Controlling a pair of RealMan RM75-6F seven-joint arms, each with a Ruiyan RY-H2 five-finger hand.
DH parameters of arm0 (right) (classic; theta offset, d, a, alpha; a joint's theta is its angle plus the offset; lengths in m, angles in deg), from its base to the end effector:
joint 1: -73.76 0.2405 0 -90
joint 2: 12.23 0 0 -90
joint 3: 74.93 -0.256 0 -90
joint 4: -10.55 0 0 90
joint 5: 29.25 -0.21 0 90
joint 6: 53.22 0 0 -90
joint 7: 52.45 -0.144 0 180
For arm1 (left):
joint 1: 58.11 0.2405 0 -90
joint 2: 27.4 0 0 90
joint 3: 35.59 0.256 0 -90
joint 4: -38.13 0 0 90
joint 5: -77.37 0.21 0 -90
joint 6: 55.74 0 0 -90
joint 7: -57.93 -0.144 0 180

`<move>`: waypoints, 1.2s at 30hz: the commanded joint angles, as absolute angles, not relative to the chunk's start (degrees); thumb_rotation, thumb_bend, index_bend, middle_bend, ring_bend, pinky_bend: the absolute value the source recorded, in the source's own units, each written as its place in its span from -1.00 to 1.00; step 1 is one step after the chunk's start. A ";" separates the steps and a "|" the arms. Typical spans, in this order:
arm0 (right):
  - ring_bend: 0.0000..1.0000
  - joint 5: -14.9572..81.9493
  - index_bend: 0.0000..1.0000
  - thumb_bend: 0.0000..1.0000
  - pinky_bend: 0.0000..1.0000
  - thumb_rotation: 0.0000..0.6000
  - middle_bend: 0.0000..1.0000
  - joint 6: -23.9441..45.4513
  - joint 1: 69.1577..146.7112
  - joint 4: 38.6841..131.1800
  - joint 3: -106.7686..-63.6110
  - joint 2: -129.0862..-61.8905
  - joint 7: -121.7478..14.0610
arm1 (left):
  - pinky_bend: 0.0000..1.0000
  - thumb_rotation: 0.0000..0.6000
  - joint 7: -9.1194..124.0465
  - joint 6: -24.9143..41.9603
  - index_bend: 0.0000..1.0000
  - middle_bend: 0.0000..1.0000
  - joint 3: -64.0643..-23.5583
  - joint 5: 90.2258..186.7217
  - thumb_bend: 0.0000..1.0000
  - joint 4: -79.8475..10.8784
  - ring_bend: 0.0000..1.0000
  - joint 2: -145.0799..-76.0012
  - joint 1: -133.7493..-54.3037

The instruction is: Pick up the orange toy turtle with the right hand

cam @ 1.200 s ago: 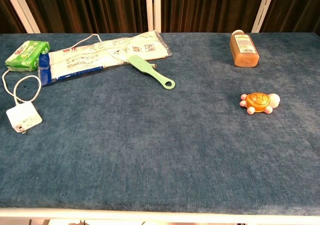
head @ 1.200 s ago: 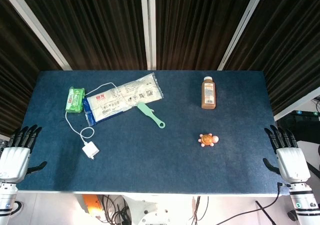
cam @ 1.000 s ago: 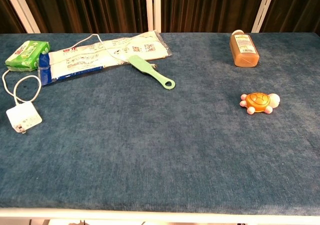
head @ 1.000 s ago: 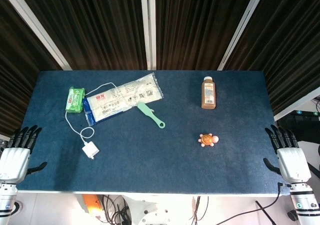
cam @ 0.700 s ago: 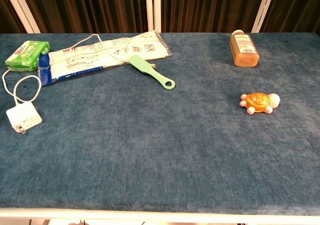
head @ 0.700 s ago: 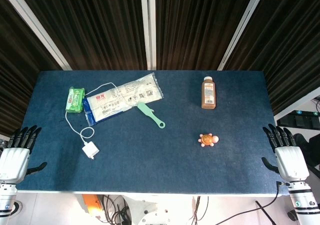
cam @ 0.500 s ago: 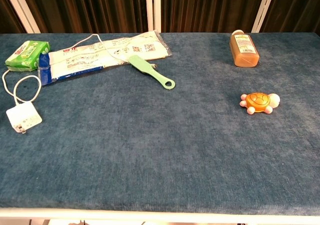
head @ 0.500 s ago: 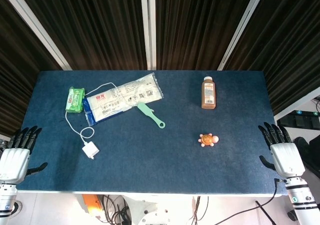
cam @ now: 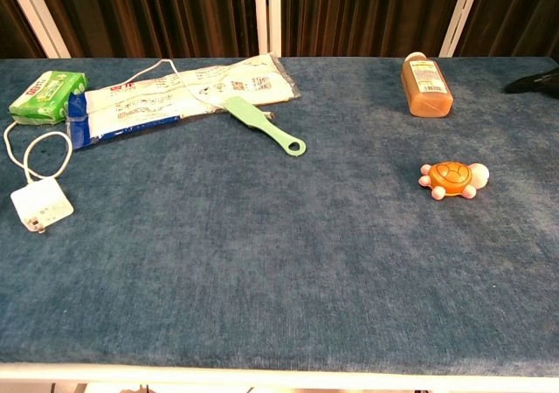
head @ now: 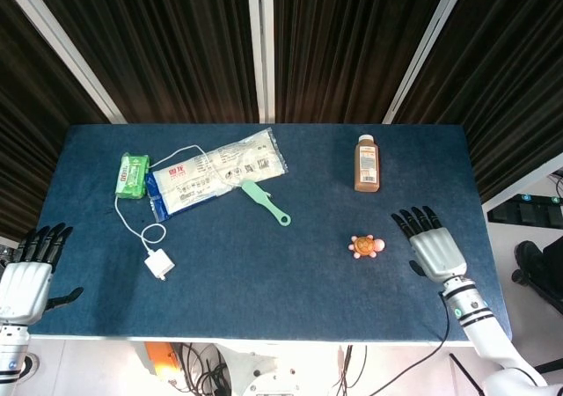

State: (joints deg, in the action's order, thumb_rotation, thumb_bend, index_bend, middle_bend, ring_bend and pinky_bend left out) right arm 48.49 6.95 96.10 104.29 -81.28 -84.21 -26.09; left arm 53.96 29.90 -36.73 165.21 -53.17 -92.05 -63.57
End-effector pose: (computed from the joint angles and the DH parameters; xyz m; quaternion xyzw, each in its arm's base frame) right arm -0.2508 -0.2681 0.0678 0.7586 -0.3111 0.2674 0.5062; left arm -0.3096 0.1781 0.1532 -0.6239 -0.3589 -0.3690 0.5880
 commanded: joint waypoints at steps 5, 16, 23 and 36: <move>-1.00 45.16 -0.88 -0.70 -1.00 1.00 -0.67 3.35 100.64 100.00 -82.22 -90.12 -22.22 | -1.00 1.00 54.12 29.41 -0.88 -0.93 -36.81 164.64 -1.00 -52.98 -1.00 -92.06 -63.62; -1.00 43.95 -0.63 -0.66 -1.00 1.00 -0.47 2.87 102.94 95.60 -81.52 -95.30 -23.15 | -1.00 1.00 55.35 28.76 -0.88 -0.95 -36.73 164.03 -1.00 -51.79 -1.00 -92.39 -63.55; -0.99 44.52 -0.43 -0.66 -1.00 1.00 -0.40 3.42 103.39 94.23 -80.53 -96.58 -23.91 | -1.00 1.00 56.22 28.41 -0.88 -0.95 -36.76 163.64 -1.00 -51.25 -1.00 -92.39 -63.52; -0.71 48.65 0.18 -0.53 -1.00 1.00 0.03 6.45 103.28 89.35 -78.72 -99.75 -27.06 | -1.00 1.00 56.34 28.12 -0.88 -0.95 -36.73 163.64 -1.00 -51.13 -1.00 -92.36 -63.60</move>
State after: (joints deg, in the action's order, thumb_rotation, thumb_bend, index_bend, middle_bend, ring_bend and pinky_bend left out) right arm 48.57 6.51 103.25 89.45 -78.83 -99.64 -27.04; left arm 56.34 28.11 -36.73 163.64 -51.12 -92.36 -63.60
